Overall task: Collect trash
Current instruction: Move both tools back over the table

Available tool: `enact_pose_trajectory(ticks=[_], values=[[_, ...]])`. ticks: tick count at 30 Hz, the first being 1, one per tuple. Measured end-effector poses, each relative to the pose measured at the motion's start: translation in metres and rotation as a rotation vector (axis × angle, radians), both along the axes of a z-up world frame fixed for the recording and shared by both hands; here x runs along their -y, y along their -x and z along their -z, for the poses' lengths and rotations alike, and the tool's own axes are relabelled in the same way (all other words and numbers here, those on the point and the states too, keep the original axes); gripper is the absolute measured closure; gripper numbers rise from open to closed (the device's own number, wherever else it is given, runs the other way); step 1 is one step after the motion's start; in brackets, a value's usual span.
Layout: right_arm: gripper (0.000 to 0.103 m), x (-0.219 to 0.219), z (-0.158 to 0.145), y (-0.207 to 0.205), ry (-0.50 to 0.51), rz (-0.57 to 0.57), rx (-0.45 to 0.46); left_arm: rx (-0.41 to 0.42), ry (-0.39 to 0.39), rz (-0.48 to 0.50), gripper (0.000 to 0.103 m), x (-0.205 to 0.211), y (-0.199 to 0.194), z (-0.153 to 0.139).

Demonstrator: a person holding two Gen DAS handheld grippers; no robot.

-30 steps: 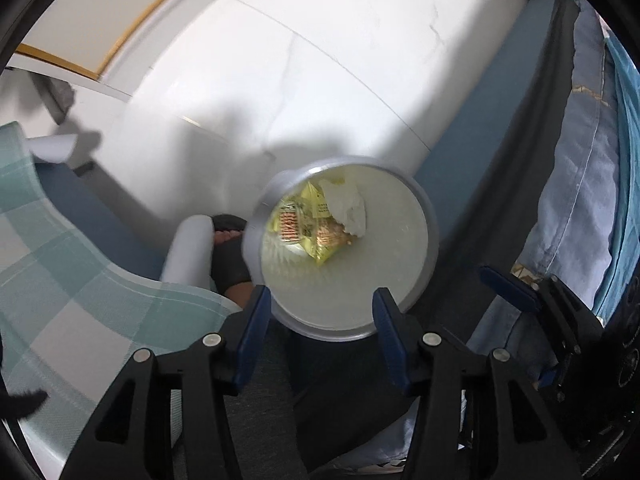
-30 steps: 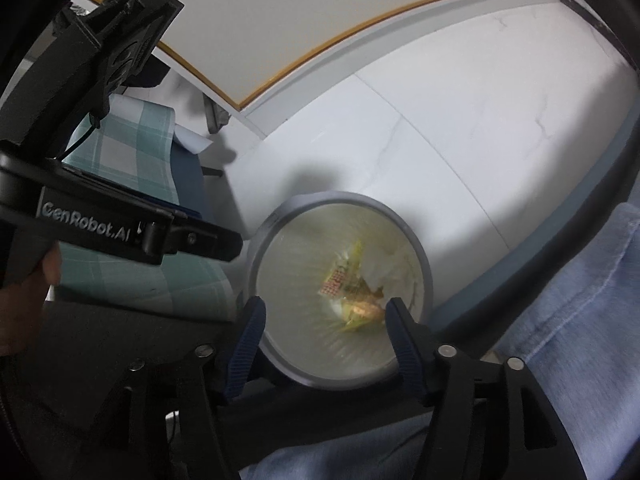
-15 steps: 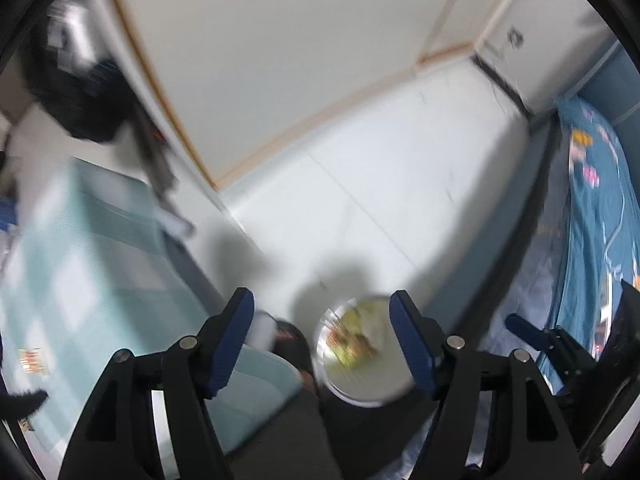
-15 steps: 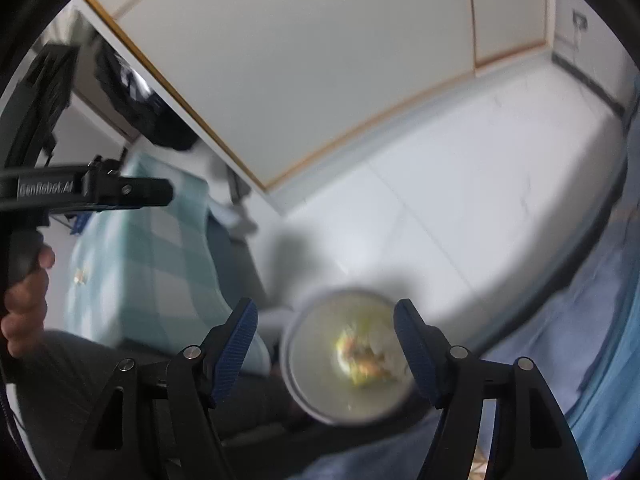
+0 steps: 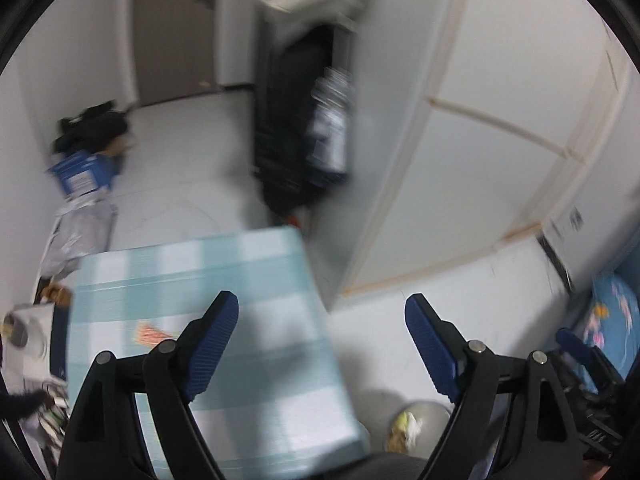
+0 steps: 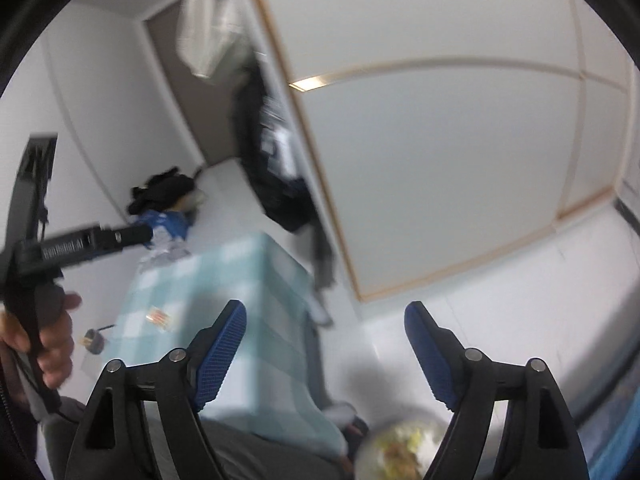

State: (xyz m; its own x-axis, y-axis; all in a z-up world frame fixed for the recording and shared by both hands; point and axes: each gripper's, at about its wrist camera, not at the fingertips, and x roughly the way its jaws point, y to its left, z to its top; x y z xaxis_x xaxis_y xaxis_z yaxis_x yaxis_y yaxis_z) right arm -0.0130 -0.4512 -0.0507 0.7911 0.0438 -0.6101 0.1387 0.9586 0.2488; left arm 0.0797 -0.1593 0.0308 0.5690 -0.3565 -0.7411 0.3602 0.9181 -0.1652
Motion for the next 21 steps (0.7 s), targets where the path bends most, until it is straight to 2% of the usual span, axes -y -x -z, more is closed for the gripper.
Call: enact_pose_trajectory(ticks=[3, 5, 7, 12, 21], values=[[0.017, -0.032, -0.021, -0.022, 0.022, -0.063, 0.062, 0.036, 0.04, -0.106, 0.019, -0.042, -0.006, -0.003], [0.017, -0.057, -0.032, -0.039, 0.035, -0.117, 0.096, 0.074, 0.034, -0.152, 0.017, -0.059, -0.012, -0.006], [0.016, -0.078, -0.038, -0.052, 0.051, -0.159, 0.121, 0.108, 0.025, -0.196, 0.008, -0.078, -0.016, -0.006], [0.013, -0.133, -0.038, -0.081, 0.075, -0.261, 0.158, 0.146, 0.041, -0.294, 0.005, -0.113, -0.027, 0.005], [0.012, -0.212, -0.017, -0.128, 0.116, -0.431, 0.164, 0.178, 0.059, -0.441, 0.002, -0.169, -0.041, 0.03]])
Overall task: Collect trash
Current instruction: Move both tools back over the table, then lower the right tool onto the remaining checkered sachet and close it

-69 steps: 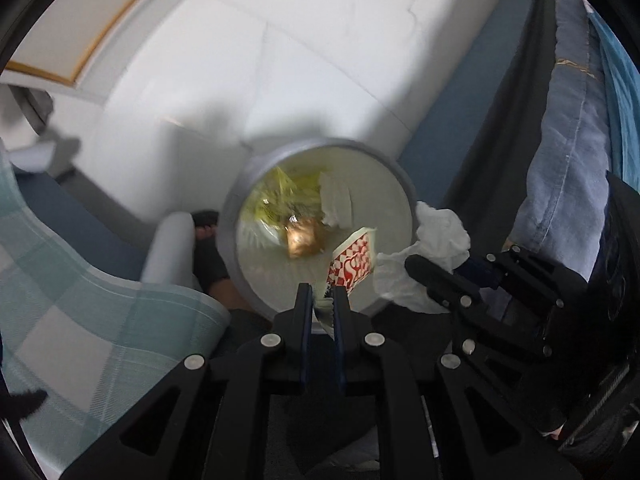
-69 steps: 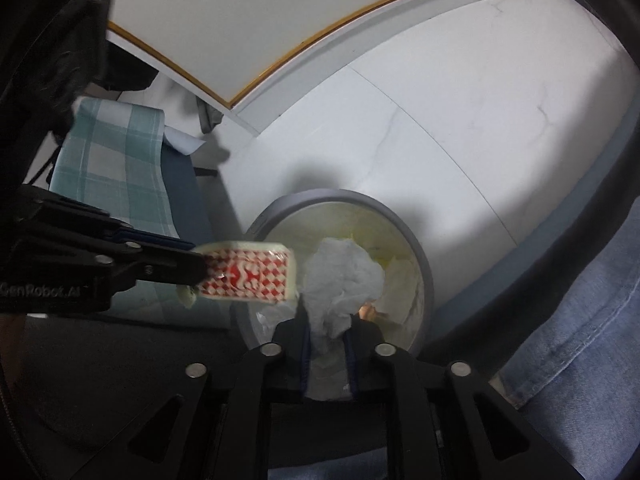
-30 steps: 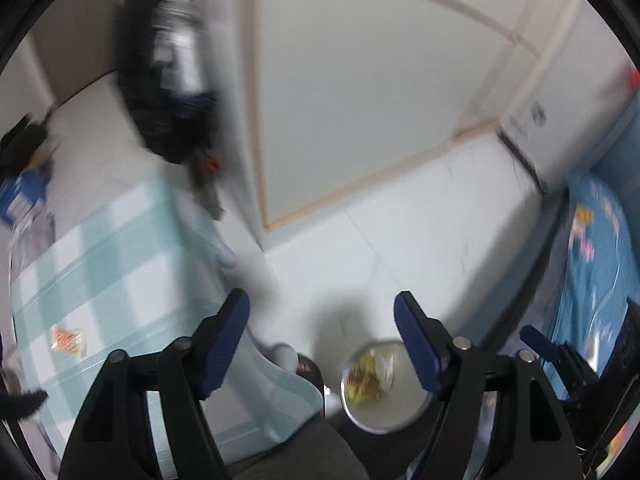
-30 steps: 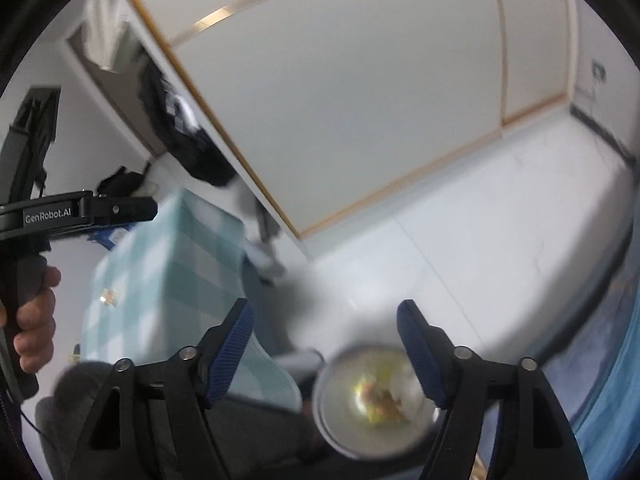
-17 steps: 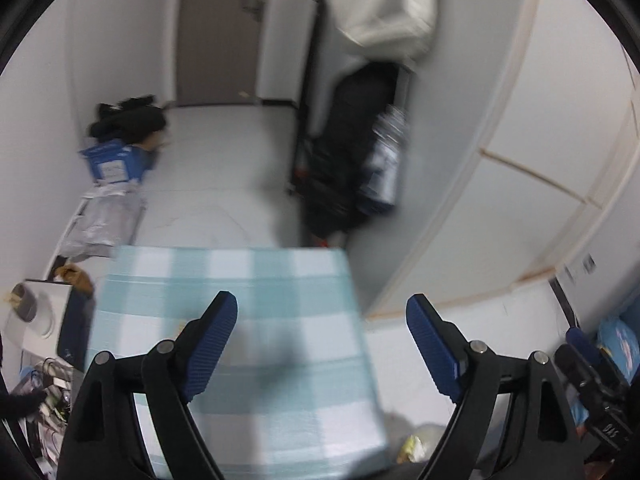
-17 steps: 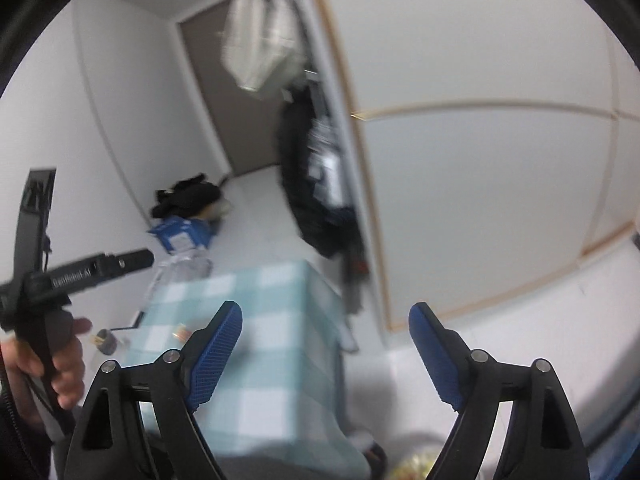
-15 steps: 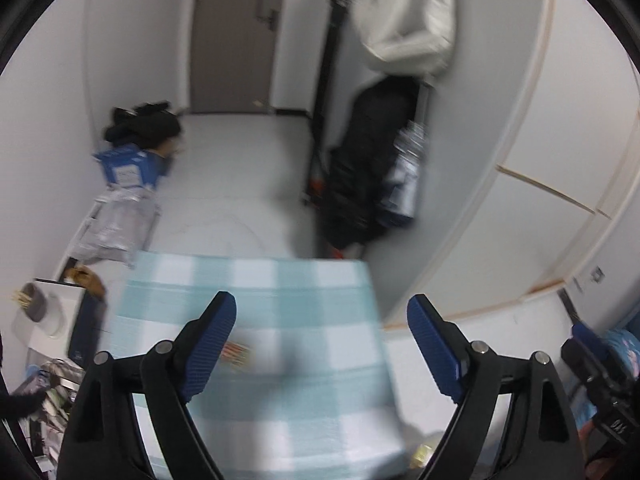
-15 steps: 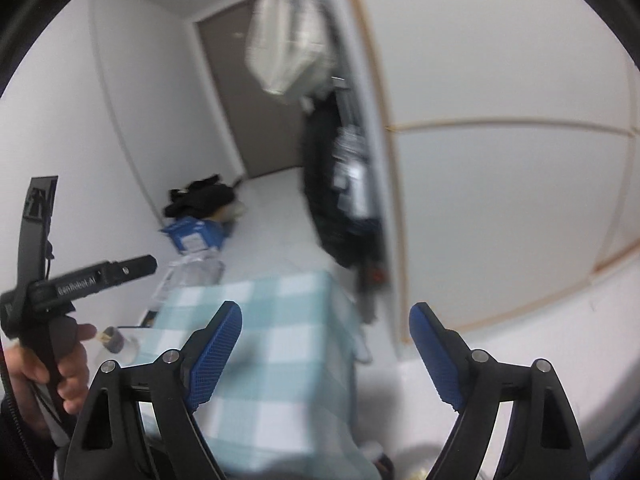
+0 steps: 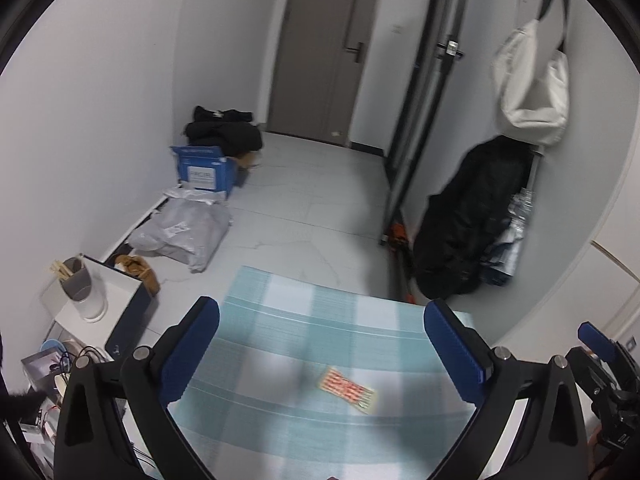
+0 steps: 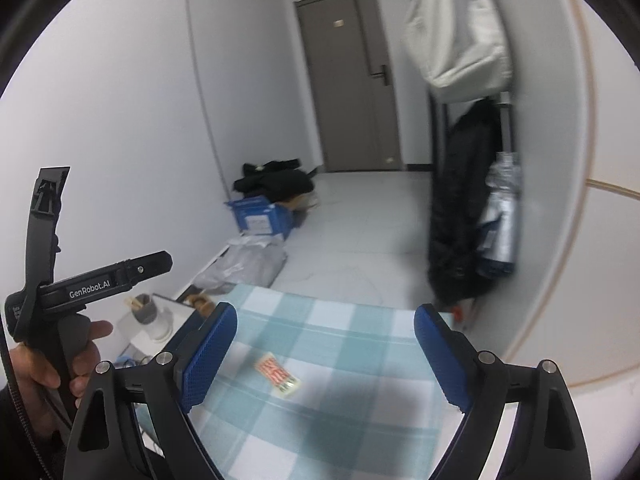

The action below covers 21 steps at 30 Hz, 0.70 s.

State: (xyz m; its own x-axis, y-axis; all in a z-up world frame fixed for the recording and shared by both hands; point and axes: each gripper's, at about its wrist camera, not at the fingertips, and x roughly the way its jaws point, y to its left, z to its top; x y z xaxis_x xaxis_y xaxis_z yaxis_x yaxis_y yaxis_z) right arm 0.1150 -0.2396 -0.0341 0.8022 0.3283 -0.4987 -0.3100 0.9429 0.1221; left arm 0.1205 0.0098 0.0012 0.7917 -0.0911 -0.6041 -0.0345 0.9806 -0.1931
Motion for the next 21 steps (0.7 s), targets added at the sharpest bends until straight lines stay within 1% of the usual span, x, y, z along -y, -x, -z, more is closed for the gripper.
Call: enact_pose_trajectory(ticks=[2, 6, 9, 12, 14, 16, 18, 20, 21], values=[[0.012, -0.016, 0.007, -0.012, 0.015, -0.028, -0.013, -0.006, 0.01, -0.025, 0.002, -0.009, -0.004, 0.009], [0.012, -0.048, 0.025, -0.036, 0.07, -0.087, -0.048, -0.043, 0.034, -0.057, 0.002, -0.02, -0.013, 0.023], [0.012, -0.066, 0.04, -0.05, 0.1, -0.125, -0.083, -0.065, 0.004, -0.081, 0.002, -0.029, -0.018, 0.031], [0.012, -0.085, 0.063, -0.072, 0.128, -0.173, -0.145, -0.076, -0.008, -0.094, 0.002, -0.043, -0.022, 0.035], [0.013, -0.095, 0.079, -0.084, 0.151, -0.207, -0.194, -0.103, 0.012, -0.105, 0.002, -0.053, -0.027, 0.04], [0.014, -0.109, 0.102, -0.097, 0.188, -0.266, -0.261, -0.146, 0.047, -0.114, 0.002, -0.061, -0.031, 0.046], [0.019, -0.123, 0.129, -0.105, 0.245, -0.336, -0.324, -0.175, 0.07, -0.115, 0.002, -0.066, -0.035, 0.05], [0.028, -0.132, 0.149, -0.107, 0.301, -0.383, -0.365, -0.189, 0.075, -0.117, 0.002, -0.068, -0.036, 0.051], [0.03, -0.136, 0.159, -0.109, 0.326, -0.407, -0.392, -0.193, 0.071, -0.117, 0.002, -0.068, -0.036, 0.051]])
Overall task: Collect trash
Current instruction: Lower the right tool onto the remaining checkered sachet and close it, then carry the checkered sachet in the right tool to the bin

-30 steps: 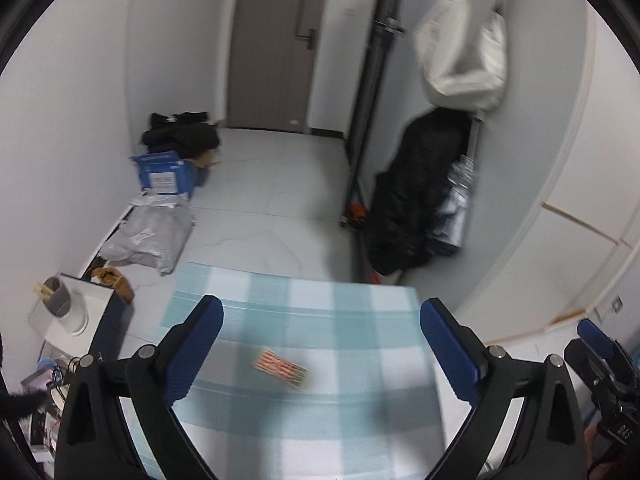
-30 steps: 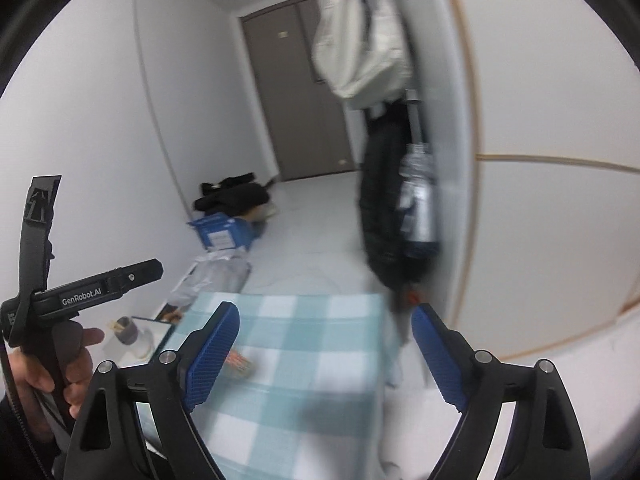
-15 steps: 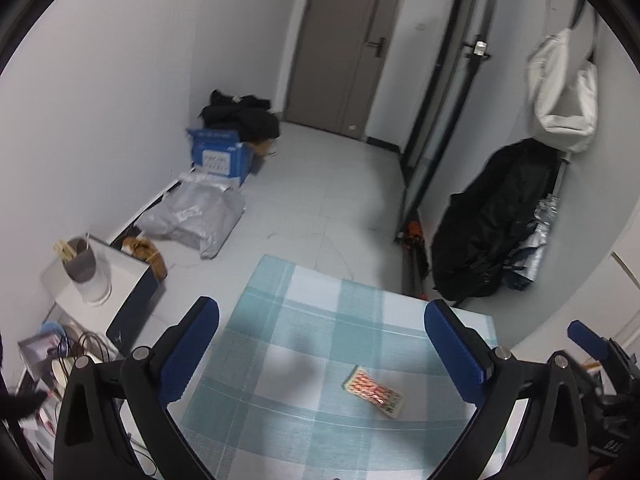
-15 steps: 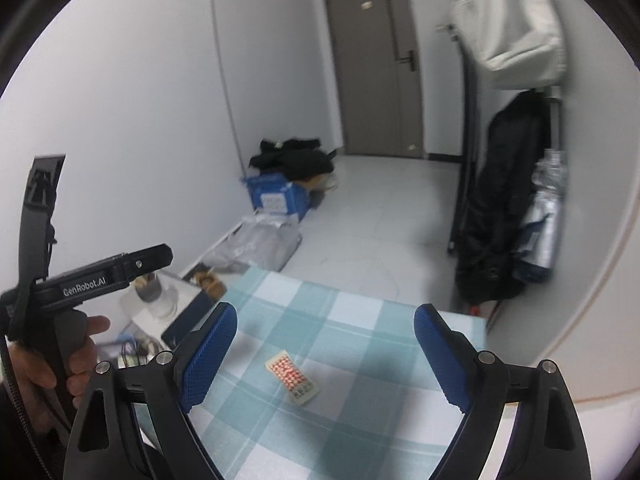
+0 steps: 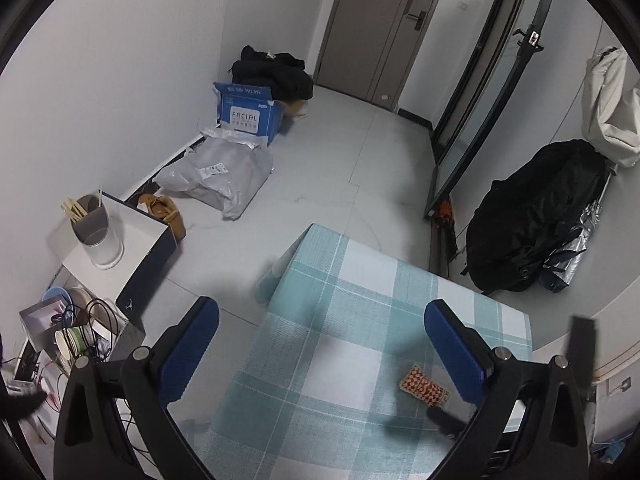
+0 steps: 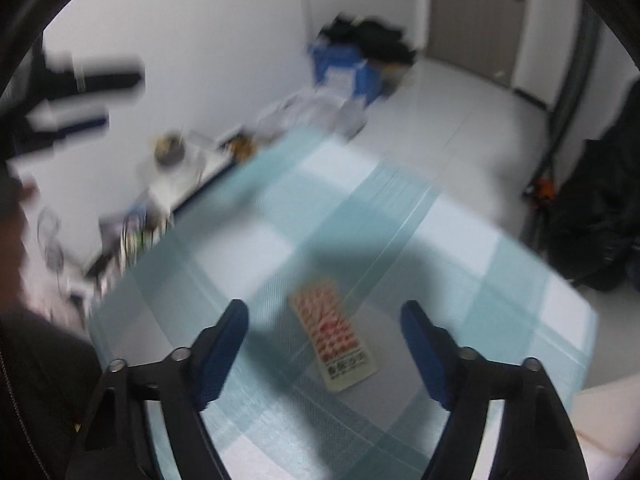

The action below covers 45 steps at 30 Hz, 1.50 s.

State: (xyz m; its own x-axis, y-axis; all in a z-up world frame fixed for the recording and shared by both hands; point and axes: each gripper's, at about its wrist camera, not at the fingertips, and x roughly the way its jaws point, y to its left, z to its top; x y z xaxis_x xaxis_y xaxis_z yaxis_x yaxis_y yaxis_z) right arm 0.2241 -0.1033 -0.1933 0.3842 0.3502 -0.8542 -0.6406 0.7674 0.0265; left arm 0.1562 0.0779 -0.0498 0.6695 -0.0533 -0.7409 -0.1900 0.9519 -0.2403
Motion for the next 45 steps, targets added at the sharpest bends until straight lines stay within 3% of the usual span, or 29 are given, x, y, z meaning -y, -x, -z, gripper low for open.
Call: enact_pose_trajectory(ticks=[2, 6, 10, 16, 25, 32, 37, 45], values=[[0.036, -0.002, 0.015, -0.003, 0.024, -0.019, -0.029, -0.006, -0.006, 0.002, 0.002, -0.001, -0.001, 0.001], [0.037, -0.002, 0.029, -0.004, 0.044, -0.033, -0.042, -0.034, -0.007, 0.001, 0.002, -0.003, -0.003, 0.005], [0.05, -0.004, 0.039, -0.008, 0.077, -0.035, -0.052, -0.062, 0.001, 0.007, 0.002, -0.004, -0.006, 0.011], [0.058, -0.008, 0.04, -0.008, 0.099, -0.051, -0.023, -0.089, -0.014, 0.029, 0.002, 0.001, -0.009, 0.015], [0.082, 0.003, 0.037, -0.018, 0.077, 0.0, -0.049, -0.108, -0.008, 0.037, 0.002, 0.001, -0.009, 0.018], [0.089, 0.004, 0.034, -0.02, 0.066, 0.025, -0.056, -0.126, 0.012, 0.043, 0.002, 0.003, -0.011, 0.021], [0.092, 0.004, 0.033, -0.02, 0.053, 0.028, -0.058, -0.105, -0.029, 0.031, 0.002, 0.004, -0.01, 0.02], [0.093, 0.007, 0.031, -0.019, 0.051, 0.041, -0.036, -0.097, 0.011, 0.013, 0.002, -0.001, -0.01, 0.021]])
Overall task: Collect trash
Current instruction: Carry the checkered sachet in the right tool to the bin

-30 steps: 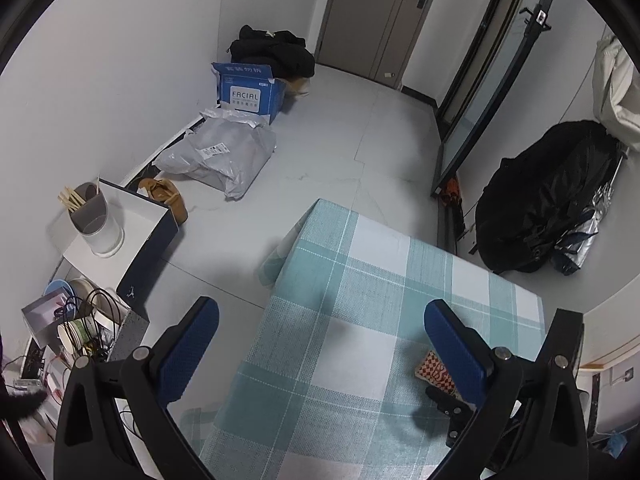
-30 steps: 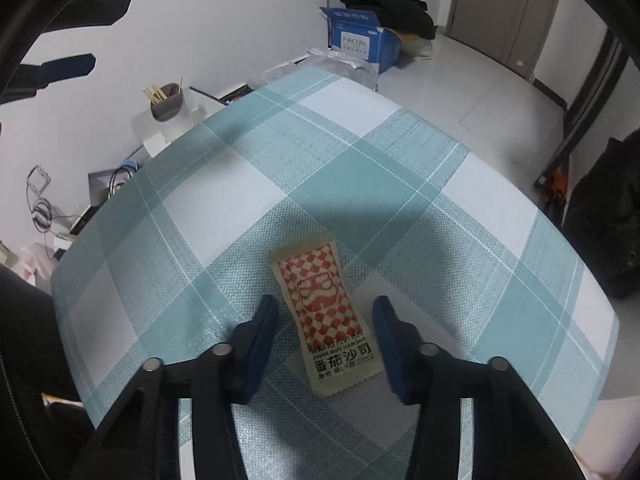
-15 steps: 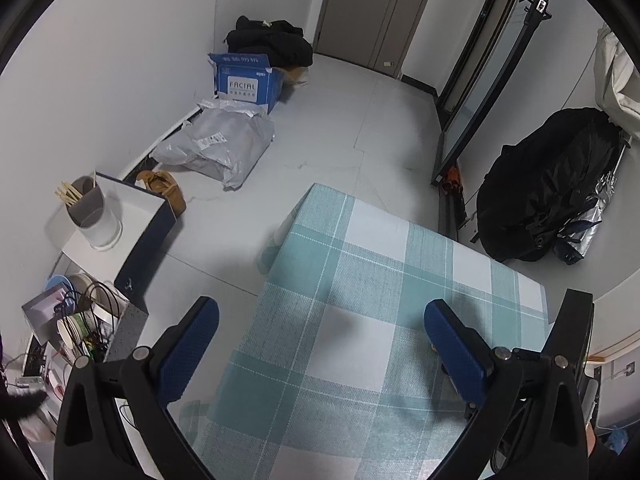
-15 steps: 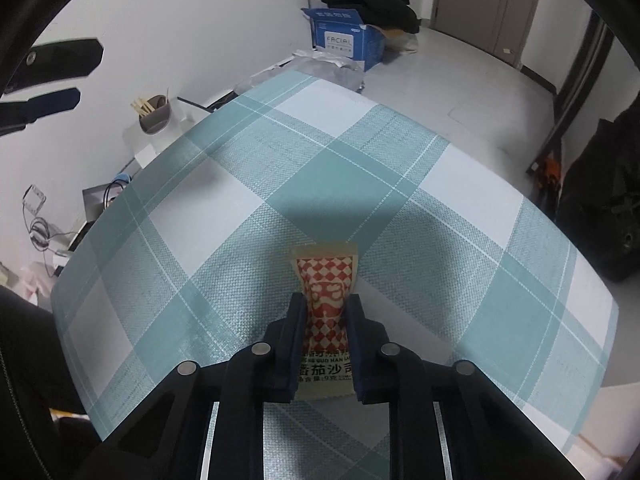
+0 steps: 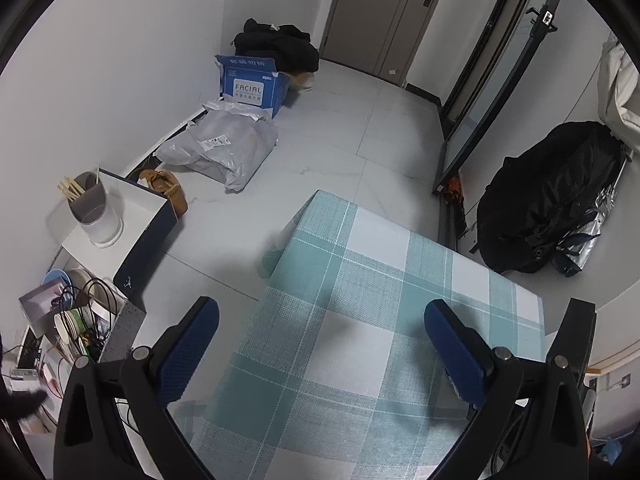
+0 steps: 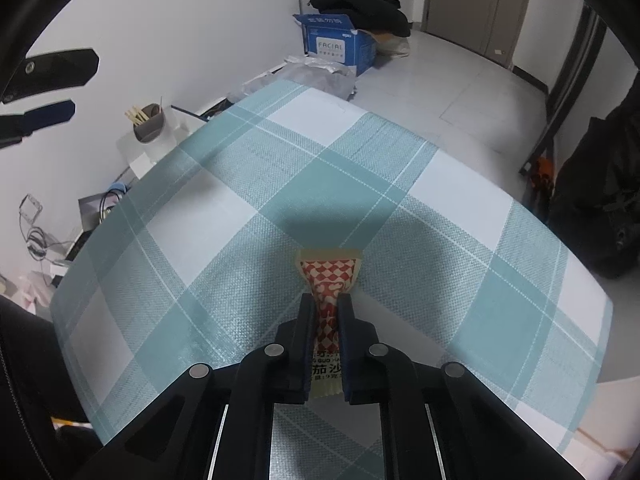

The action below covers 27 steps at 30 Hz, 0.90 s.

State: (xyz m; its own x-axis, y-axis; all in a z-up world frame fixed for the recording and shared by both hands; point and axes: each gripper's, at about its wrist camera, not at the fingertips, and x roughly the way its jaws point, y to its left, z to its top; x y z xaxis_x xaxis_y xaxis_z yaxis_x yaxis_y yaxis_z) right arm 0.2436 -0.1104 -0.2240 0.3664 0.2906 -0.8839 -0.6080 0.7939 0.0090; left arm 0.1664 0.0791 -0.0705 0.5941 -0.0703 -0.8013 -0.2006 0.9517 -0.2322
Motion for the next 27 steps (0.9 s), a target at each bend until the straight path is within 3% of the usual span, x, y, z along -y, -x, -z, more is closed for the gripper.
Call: enact_pose_trajectory(ticks=[16, 20, 27], values=[[0.093, 0.014, -0.046, 0.024, -0.144, 0.054, 0.033, 0.041, -0.001, 0.012, 0.002, 0.013, 0.009, -0.006], [0.093, 0.021, -0.065, 0.038, -0.182, 0.068, 0.056, 0.057, 0.054, 0.061, 0.002, 0.017, 0.019, -0.012], [0.093, 0.043, -0.113, 0.076, -0.262, 0.128, 0.107, 0.117, 0.046, 0.119, 0.002, 0.046, 0.04, -0.039]])
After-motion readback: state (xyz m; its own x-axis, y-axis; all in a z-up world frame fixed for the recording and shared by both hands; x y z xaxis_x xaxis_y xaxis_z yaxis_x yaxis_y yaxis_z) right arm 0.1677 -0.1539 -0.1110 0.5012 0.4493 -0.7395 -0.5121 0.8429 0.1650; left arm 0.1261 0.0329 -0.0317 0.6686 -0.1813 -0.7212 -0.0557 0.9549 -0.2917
